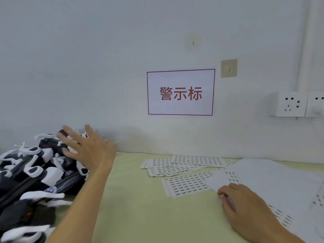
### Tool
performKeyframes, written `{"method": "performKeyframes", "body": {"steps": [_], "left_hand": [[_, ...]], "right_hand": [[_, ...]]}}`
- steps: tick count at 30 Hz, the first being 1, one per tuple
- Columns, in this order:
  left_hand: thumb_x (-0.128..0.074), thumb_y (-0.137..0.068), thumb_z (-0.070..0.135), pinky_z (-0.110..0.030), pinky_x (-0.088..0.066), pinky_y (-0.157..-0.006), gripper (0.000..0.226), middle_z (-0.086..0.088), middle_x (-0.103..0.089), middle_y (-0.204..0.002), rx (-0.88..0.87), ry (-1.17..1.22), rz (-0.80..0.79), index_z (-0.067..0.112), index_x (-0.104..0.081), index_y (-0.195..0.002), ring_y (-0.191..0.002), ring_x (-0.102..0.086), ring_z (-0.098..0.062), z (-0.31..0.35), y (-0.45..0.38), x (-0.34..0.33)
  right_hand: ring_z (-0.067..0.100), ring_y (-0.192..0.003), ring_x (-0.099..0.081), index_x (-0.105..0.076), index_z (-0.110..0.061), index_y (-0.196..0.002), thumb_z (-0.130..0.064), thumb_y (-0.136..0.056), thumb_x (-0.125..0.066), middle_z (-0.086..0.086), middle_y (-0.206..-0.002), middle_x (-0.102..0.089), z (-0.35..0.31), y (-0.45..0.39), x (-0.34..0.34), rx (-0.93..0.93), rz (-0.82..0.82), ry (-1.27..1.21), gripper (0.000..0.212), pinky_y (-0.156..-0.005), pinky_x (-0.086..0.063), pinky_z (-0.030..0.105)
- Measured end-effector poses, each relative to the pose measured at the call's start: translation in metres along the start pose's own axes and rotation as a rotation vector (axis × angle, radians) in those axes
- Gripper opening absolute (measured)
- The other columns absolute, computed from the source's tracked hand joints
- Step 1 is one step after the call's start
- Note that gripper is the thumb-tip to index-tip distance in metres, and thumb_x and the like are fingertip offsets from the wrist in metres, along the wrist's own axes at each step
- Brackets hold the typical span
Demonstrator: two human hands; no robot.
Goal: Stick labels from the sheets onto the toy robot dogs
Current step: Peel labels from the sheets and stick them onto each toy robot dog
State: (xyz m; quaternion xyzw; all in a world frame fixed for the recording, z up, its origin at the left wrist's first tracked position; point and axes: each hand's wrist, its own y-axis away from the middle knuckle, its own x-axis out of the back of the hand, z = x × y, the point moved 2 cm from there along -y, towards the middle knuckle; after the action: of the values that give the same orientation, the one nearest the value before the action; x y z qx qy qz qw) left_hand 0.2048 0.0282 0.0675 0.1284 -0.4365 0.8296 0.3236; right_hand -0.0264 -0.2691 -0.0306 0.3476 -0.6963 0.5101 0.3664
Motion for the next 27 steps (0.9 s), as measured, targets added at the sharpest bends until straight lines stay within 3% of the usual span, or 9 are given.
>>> {"method": "performKeyframes", "body": {"steps": [3, 6, 9, 13, 18, 21, 24, 27], "left_hand": [[-0.069, -0.084, 0.027, -0.057, -0.013, -0.117, 0.061, -0.022, 0.004, -0.164, 0.167, 0.053, -0.108, 0.008, -0.041, -0.135, -0.145, -0.008, -0.051, -0.017, -0.011, 0.002], [-0.070, -0.084, 0.022, -0.049, -0.021, -0.112, 0.050, -0.020, -0.015, -0.158, 0.187, 0.016, -0.164, 0.004, -0.049, -0.126, -0.127, -0.039, -0.047, -0.022, -0.012, 0.000], [-0.064, -0.087, 0.010, -0.050, -0.029, -0.105, 0.036, -0.025, -0.038, -0.136, 0.146, 0.092, -0.119, 0.001, -0.053, -0.120, -0.110, -0.050, -0.045, -0.014, -0.011, 0.000], [-0.056, -0.090, -0.003, -0.051, -0.037, -0.100, 0.027, -0.026, -0.052, -0.122, 0.091, 0.233, -0.061, 0.002, -0.059, -0.116, -0.104, -0.054, -0.045, -0.007, -0.004, 0.002], [-0.055, -0.083, -0.016, -0.051, -0.051, -0.080, 0.035, -0.018, -0.047, -0.117, -0.032, 0.357, -0.080, 0.009, -0.056, -0.108, -0.081, -0.056, -0.039, 0.002, 0.002, 0.003], [-0.057, -0.081, -0.015, -0.043, -0.049, -0.073, 0.036, -0.013, -0.045, -0.114, -0.106, 0.345, -0.148, 0.012, -0.056, -0.104, -0.082, -0.053, -0.031, 0.011, 0.003, 0.000], [-0.049, -0.079, -0.018, -0.026, -0.038, -0.057, 0.041, -0.006, -0.047, -0.104, -0.253, 0.340, -0.268, 0.017, -0.056, -0.099, -0.073, -0.048, -0.017, 0.031, 0.011, -0.004], [-0.041, -0.084, -0.019, -0.017, -0.033, -0.054, 0.046, 0.002, -0.045, -0.090, -0.393, 0.431, -0.363, 0.022, -0.058, -0.094, -0.069, -0.044, -0.008, 0.054, 0.026, -0.007]], "right_hand": [[-0.002, -0.100, -0.044, -0.049, -0.046, -0.114, -0.041, -0.100, -0.032, -0.028, -0.100, -0.048, -0.001, -0.002, 0.000, -0.001, -0.003, 0.018, 0.022, -0.081, -0.034, 0.014], [-0.002, -0.101, -0.044, -0.049, -0.046, -0.114, -0.041, -0.100, -0.033, -0.028, -0.101, -0.049, -0.001, -0.002, 0.000, -0.008, -0.003, 0.028, 0.022, -0.080, -0.035, 0.013], [-0.002, -0.101, -0.044, -0.049, -0.046, -0.114, -0.042, -0.100, -0.033, -0.027, -0.101, -0.049, 0.000, -0.003, -0.001, -0.014, -0.002, 0.038, 0.021, -0.078, -0.034, 0.013], [-0.002, -0.101, -0.043, -0.050, -0.046, -0.113, -0.043, -0.100, -0.033, -0.028, -0.100, -0.049, 0.001, -0.003, -0.002, -0.015, -0.012, 0.042, 0.021, -0.077, -0.033, 0.013], [-0.002, -0.103, -0.043, -0.051, -0.046, -0.113, -0.042, -0.100, -0.034, -0.029, -0.101, -0.047, 0.001, -0.003, -0.001, -0.014, -0.023, 0.036, 0.022, -0.078, -0.034, 0.014], [-0.002, -0.104, -0.043, -0.052, -0.045, -0.113, -0.041, -0.100, -0.035, -0.028, -0.101, -0.048, 0.000, -0.003, -0.001, -0.008, -0.030, 0.026, 0.022, -0.082, -0.036, 0.013], [-0.001, -0.104, -0.044, -0.053, -0.044, -0.111, -0.040, -0.100, -0.036, -0.028, -0.102, -0.049, 0.000, -0.002, 0.000, -0.012, -0.027, 0.010, 0.021, -0.085, -0.037, 0.014], [-0.001, -0.104, -0.045, -0.054, -0.044, -0.108, -0.039, -0.100, -0.037, -0.027, -0.099, -0.049, 0.000, 0.000, 0.001, -0.021, -0.026, 0.000, 0.020, -0.085, -0.037, 0.014]]}}
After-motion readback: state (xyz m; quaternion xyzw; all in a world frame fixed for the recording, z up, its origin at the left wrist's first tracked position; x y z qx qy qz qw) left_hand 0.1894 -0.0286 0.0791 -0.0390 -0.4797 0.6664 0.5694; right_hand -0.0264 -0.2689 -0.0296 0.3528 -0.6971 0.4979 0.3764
